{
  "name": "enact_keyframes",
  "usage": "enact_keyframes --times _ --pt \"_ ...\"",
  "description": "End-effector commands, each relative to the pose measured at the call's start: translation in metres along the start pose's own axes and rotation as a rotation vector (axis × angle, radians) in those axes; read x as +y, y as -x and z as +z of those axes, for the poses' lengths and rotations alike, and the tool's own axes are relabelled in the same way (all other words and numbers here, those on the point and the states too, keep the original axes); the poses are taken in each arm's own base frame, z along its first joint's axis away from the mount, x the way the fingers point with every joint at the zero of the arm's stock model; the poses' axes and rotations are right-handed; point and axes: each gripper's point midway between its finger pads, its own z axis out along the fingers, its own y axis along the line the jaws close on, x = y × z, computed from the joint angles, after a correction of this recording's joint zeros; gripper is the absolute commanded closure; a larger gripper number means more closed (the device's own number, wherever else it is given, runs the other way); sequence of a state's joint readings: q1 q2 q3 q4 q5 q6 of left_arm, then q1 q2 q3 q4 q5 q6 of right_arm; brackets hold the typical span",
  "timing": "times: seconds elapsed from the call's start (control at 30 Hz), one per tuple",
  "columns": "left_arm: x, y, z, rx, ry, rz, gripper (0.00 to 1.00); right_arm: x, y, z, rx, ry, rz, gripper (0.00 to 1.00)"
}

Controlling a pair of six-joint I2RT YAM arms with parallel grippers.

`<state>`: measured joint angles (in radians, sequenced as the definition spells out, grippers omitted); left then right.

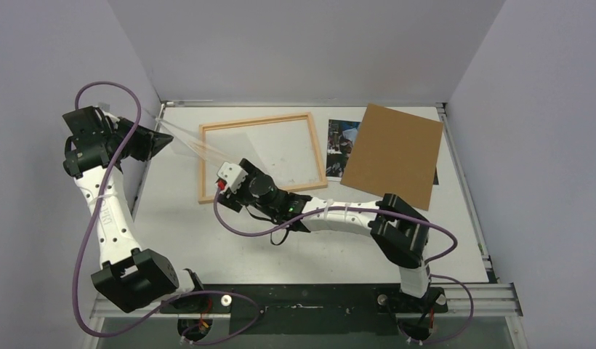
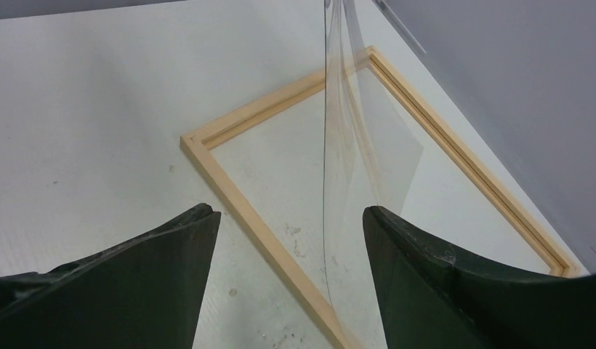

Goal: Put the photo into the frame

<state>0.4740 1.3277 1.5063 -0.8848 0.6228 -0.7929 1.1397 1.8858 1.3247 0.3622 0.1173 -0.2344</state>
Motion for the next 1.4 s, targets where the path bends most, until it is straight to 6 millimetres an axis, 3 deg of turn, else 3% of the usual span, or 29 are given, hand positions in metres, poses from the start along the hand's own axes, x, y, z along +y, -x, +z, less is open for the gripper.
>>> enact_keyframes --times 0.0,0.17,0.37,0.5,0.57,0.63,0.7,0.87,0.97,1.2,1.3,1.37 --pt "-0.014 -0.002 -0.013 -0.026 -0.036 0.019 1.00 -0.029 0.059 0.014 -0.170 -0.103 -0.015 0.27" --pt "-0.015 -0.005 -0.012 -0.016 -0.039 0.024 1.00 -0.028 0.063 0.029 -0.180 -0.085 -0.028 0.33" --pt "-0.017 -0.004 -0.013 -0.022 -0.035 0.022 1.00 -0.033 0.076 0.022 -0.208 -0.095 -0.021 0.65" --pt "-0.022 -0.001 -0.014 -0.026 -0.046 0.023 1.00 -0.037 0.086 0.016 -0.224 -0.093 -0.021 0.92" --pt "-0.024 -0.001 -0.016 -0.029 -0.052 0.028 0.90 -0.041 0.092 0.013 -0.240 -0.101 -0.017 1.00" --pt "-0.029 0.001 -0.018 -0.036 -0.063 0.034 0.64 -0.046 0.099 0.010 -0.260 -0.110 -0.006 1.00" --pt "-0.035 0.003 -0.020 -0.043 -0.077 0.043 0.52 -0.051 0.105 0.007 -0.281 -0.111 0.016 1.00" --pt "-0.054 0.012 -0.029 -0.078 -0.125 0.086 0.29 -0.088 0.126 -0.002 -0.352 -0.151 0.151 1.00" --pt "-0.071 0.015 -0.037 -0.099 -0.183 0.124 0.20 -0.119 0.141 -0.011 -0.402 -0.202 0.244 1.00" --pt "-0.110 0.009 -0.055 -0.106 -0.339 0.241 0.13 -0.191 0.181 -0.043 -0.525 -0.305 0.446 1.00" --pt "-0.110 0.004 -0.052 -0.094 -0.349 0.271 0.12 -0.216 0.196 -0.065 -0.518 -0.392 0.476 1.00" --pt "-0.098 0.001 -0.045 -0.081 -0.321 0.273 0.12 -0.231 0.207 -0.077 -0.457 -0.433 0.475 1.00"
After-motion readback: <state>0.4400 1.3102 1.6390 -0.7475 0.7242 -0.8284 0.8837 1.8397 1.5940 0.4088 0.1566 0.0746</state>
